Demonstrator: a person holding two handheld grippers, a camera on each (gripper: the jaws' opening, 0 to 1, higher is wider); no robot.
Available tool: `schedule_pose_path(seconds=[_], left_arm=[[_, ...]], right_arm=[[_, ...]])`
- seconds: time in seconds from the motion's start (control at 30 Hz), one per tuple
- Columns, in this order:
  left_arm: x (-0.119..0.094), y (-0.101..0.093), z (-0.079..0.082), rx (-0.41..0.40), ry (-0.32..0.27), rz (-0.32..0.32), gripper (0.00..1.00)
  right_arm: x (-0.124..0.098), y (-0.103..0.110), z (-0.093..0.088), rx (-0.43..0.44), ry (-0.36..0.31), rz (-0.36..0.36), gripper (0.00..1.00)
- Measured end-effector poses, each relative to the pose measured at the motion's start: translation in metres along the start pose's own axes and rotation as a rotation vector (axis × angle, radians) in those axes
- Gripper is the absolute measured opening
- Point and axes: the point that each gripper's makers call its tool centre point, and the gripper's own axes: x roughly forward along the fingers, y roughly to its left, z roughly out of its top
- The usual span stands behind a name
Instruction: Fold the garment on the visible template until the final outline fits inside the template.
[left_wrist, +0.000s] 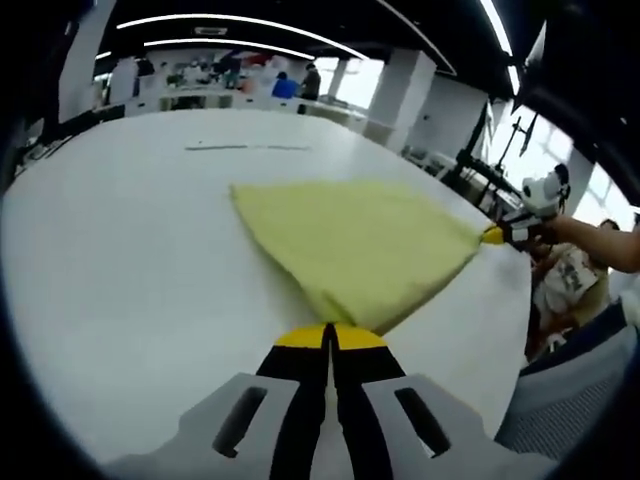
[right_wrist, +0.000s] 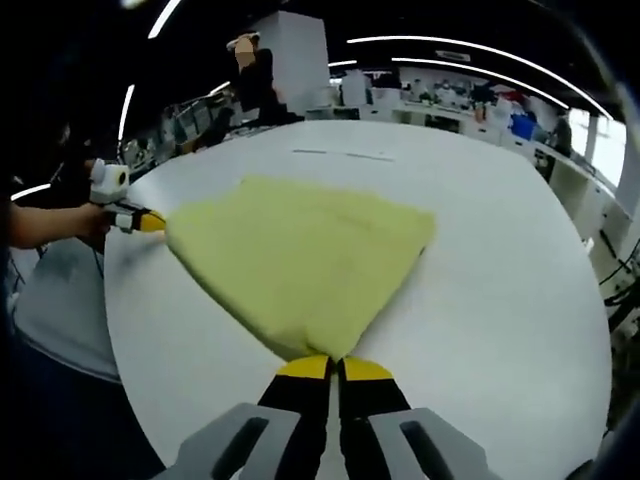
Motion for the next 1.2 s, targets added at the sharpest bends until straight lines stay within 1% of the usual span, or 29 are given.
schedule_pose_path(seconds=[0.1,0.13,0.2,0.27,0.33,0.4,0.47,0.53,0.6,0.7,0.83,0.9,0.97,1.13,1.2], left_arm=[[-0.001,0.0,-0.001,-0.014,0.005,-0.006,0.0],[-0.001,0.0,-0.004,-0.01,0.017,-0.01,0.0],[-0.002,0.0,-0.005,-0.002,0.017,-0.008,0.0],[-0.001,-0.004,-0.005,-0.012,0.014,-0.029,0.0],[-0.001,-0.004,-0.005,-0.014,0.019,-0.031,0.0],[-0.001,-0.003,-0.005,-0.006,0.024,-0.027,0.02],[0.0,0.001,-0.005,-0.016,0.026,-0.015,0.06],[0.0,0.002,-0.003,-0.032,0.018,-0.014,0.08],[0.001,0.001,-0.001,-0.047,0.008,-0.027,0.08],[0.002,-0.009,0.007,-0.093,-0.032,-0.084,0.09],[0.001,-0.009,0.006,-0.073,-0.027,-0.094,0.08],[0.002,-0.006,0.006,-0.081,-0.019,-0.085,0.05],[0.002,-0.005,0.006,-0.071,-0.013,-0.079,0.0],[0.002,-0.003,0.004,-0.044,0.017,-0.062,0.0],[0.0,-0.003,0.006,-0.014,0.019,-0.054,0.0]], right_arm=[[0.0,0.001,0.001,-0.005,0.002,0.004,0.0],[0.0,0.001,0.001,-0.007,0.002,0.004,0.0],[0.0,0.002,0.0,-0.016,0.01,0.002,0.0],[0.0,0.001,-0.001,-0.021,0.014,0.001,0.0],[0.0,0.001,-0.001,-0.015,0.017,-0.001,0.0],[0.001,0.001,-0.002,-0.012,0.02,-0.002,0.0],[0.0,0.001,-0.002,-0.009,0.022,-0.002,0.0],[0.0,0.002,-0.002,-0.007,0.024,-0.002,0.0],[0.0,0.001,-0.003,-0.007,0.026,-0.001,0.0],[0.0,0.001,-0.003,-0.007,0.03,-0.001,0.0],[0.0,0.0,-0.004,-0.015,0.035,-0.001,0.0],[0.001,0.0,-0.004,-0.021,0.039,-0.002,0.0],[0.001,0.0,-0.004,-0.026,0.042,-0.003,0.0],[0.0,0.0,-0.004,-0.069,0.048,-0.006,0.0],[-0.002,-0.002,-0.003,-0.091,0.049,-0.012,0.0]])
